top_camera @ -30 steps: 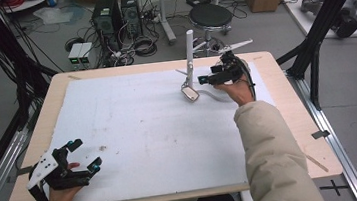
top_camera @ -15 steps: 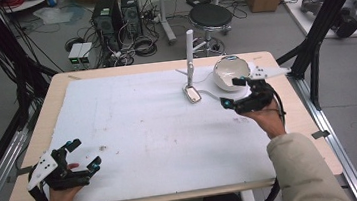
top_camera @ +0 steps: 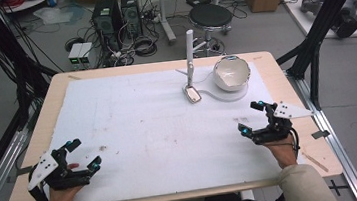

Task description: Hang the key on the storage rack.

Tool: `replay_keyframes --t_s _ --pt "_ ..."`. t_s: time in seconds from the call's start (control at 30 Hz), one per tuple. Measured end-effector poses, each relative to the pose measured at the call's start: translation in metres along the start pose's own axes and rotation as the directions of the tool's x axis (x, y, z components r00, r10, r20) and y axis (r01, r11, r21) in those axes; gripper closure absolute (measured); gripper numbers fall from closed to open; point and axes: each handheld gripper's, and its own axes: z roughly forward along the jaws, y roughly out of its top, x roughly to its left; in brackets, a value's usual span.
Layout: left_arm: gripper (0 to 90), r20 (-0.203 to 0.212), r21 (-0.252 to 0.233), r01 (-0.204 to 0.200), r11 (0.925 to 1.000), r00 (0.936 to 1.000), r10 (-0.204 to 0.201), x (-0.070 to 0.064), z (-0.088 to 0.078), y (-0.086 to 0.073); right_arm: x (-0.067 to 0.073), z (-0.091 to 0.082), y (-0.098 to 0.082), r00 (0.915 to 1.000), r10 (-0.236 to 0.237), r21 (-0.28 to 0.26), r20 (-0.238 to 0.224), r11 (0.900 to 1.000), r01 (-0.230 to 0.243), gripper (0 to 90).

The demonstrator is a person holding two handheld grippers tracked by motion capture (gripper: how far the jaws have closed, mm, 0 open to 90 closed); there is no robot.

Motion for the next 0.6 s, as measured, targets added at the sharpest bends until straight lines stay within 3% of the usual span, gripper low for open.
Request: replay_keyframes --t_s 0.17,0.33,0.47,0.6 --pt "1.7 0.0 -0.001 -0.007 1.0 1.0 0.007 -0.001 0.0 0.0 0.004 -0.003 -0.017 0.9994 -0.013 -0.025 0.031 1.0 0.013 0.6" --pt "1.8 -0.007 0.002 -0.005 1.0 1.0 0.005 -0.001 0.0 0.0 0.002 -0.004 -0.037 0.9993 0.023 -0.038 0.03 0.999 -0.022 0.7" --pt "1.7 -0.008 0.002 -0.006 1.0 0.9999 0.006 -0.001 0.0 0.0 0.003 -0.008 -0.04 0.9987 0.033 -0.079 0.038 0.996 -0.03 0.7" --pt "1.7 -0.012 -0.008 -0.012 0.9999 0.9999 0.012 -0.002 -0.001 0.0 0.003 -0.008 -0.04 0.9983 0.038 -0.076 0.043 0.997 -0.035 0.7"
